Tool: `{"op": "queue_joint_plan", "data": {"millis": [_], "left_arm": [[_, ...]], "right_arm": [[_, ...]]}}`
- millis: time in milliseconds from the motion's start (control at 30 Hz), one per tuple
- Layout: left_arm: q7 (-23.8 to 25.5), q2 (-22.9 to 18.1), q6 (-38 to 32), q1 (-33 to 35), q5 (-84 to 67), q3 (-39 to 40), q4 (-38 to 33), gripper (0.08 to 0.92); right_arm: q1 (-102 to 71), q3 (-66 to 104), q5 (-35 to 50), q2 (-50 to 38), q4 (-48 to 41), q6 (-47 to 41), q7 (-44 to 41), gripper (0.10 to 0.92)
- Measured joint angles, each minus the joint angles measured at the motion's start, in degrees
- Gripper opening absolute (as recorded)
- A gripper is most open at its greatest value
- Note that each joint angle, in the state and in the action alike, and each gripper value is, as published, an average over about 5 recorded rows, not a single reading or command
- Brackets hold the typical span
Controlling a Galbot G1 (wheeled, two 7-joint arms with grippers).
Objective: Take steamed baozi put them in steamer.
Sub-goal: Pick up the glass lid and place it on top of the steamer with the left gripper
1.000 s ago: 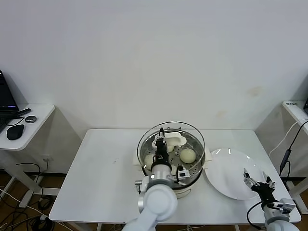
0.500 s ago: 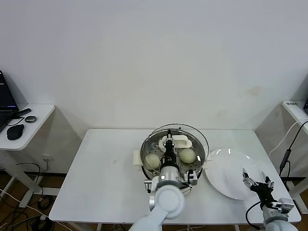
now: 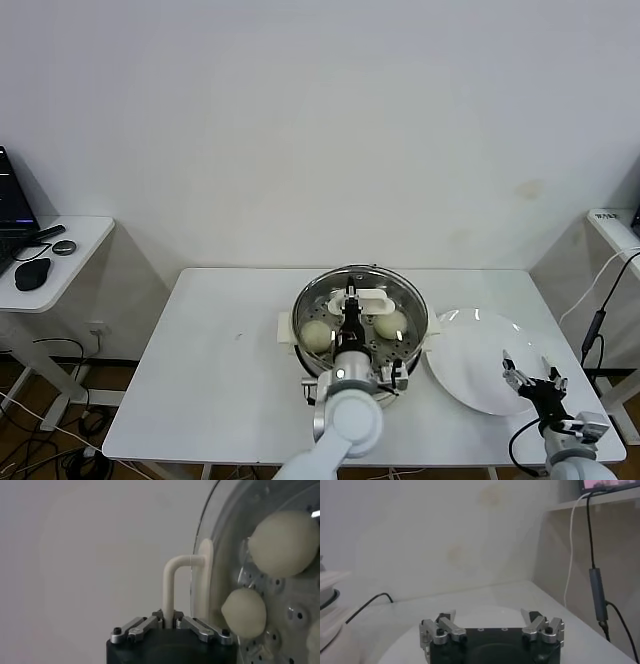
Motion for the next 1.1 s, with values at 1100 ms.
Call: {"op": "queue_joint_plan", "data": {"millis": [1100], "left_arm": [[-0.1, 0.3, -0.1, 1.0, 2.2, 0.0, 1.0, 0.168]], "right_arm": [[0.0, 0.1, 0.0, 0.1, -0.1, 0.2, -0.1, 0.823]]}}
